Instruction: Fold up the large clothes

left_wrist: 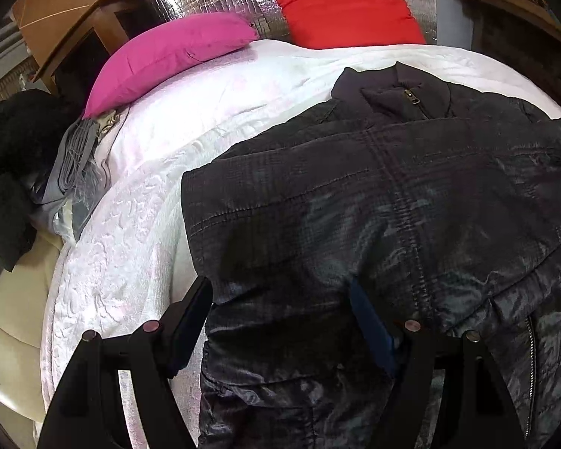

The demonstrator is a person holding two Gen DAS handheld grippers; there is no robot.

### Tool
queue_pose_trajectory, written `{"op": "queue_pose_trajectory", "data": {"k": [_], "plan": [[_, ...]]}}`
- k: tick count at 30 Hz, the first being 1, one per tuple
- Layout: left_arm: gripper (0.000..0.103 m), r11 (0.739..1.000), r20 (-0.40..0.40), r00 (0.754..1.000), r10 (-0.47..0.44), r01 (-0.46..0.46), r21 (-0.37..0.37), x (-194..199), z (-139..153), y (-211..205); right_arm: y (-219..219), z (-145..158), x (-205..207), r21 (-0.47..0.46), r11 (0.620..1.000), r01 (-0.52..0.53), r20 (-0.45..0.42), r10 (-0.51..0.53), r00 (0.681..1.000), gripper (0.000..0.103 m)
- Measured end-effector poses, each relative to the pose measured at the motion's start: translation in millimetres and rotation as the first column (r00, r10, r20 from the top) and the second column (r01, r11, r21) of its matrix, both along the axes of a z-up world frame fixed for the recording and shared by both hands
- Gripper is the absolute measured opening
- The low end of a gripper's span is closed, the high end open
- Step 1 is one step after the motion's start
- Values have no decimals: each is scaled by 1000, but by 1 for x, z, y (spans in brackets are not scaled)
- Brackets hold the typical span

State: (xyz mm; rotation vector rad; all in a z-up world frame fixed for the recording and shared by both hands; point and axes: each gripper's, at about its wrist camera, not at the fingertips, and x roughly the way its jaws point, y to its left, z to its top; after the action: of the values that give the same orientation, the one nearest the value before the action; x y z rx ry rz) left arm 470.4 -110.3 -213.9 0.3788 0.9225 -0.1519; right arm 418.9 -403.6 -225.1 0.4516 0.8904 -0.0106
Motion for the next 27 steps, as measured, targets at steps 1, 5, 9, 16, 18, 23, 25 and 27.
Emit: {"op": "queue_pose_trajectory", "data": {"k": [1,5,9,16,18,23,25,27], "plan": [[77,1000,1,1000,-1,1,1,0,0,0,-1,2,-2,9,1000,4,2,-4,1000,39],[77,1000,2,1000,2,-2,5,-1,0,0,-1,17,-12,44,999,-7,58,4,998,39],[76,1000,0,1000,5,-5,1,-2,2,0,18,26,-10,64,996,-70,102,63,993,39],[77,981,-15,996,-85,81,-178,-17,22,0,47,-8,14,29,991,-128,-17,128,992,40],[77,987,-54,994,-94,85,-135,-15,9,-8,46,1,9,34,991,-130,-2,130,991,40],[77,992,-122,989,-79,65,-112,-9,-8,-13,29,17,-6,47,996,-82,47,80,996,59],[77,989,-106,991,-83,69,-131,-11,0,-10,21,11,-6,57,996,-63,11,63,998,59],[77,986,-93,992,-84,70,-149,-14,8,-7,12,8,-9,101,993,-68,-7,69,998,59]]}}
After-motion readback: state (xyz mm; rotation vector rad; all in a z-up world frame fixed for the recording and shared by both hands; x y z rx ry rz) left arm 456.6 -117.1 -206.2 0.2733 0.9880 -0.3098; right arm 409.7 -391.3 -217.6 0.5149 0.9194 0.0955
